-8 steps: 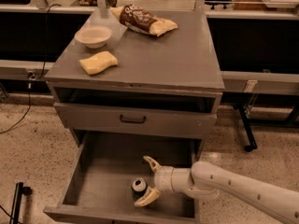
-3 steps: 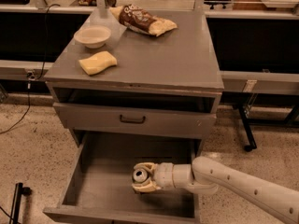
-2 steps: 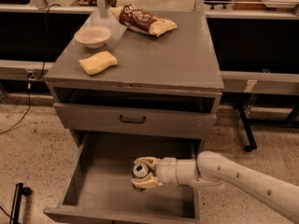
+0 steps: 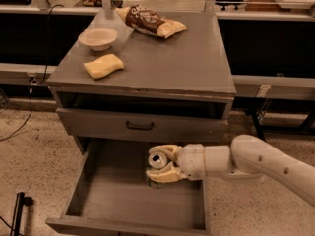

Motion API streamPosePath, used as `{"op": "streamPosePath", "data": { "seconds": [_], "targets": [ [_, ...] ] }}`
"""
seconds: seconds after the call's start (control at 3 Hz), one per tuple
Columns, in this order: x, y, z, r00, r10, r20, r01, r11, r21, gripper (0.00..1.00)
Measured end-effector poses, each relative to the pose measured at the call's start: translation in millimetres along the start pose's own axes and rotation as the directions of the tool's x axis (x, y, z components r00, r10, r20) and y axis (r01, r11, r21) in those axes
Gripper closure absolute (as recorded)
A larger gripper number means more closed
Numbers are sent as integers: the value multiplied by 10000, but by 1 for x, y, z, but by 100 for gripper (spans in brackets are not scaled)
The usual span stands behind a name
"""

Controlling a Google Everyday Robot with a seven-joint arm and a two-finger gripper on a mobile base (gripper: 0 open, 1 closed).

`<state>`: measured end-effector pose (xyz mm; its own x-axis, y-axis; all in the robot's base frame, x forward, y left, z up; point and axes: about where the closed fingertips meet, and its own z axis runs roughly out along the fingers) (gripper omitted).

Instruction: Pick green can from middle drawer and place on counter

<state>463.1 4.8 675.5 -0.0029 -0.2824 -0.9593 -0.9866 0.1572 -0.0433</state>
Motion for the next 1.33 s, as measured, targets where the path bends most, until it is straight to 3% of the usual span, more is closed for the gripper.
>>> {"op": "streamPosePath", "data": {
  "seconds": [0.67,1.0,1.33],
  "targets": [
    [-88,-13,-66,9998,150,162,-149,9998,-100,100],
    [-118,-36,-89,9997,231,110,-234,9994,243,100],
    [-148,-71,-113,9997,228,-71,-220,9955,923,100]
  ]
}}
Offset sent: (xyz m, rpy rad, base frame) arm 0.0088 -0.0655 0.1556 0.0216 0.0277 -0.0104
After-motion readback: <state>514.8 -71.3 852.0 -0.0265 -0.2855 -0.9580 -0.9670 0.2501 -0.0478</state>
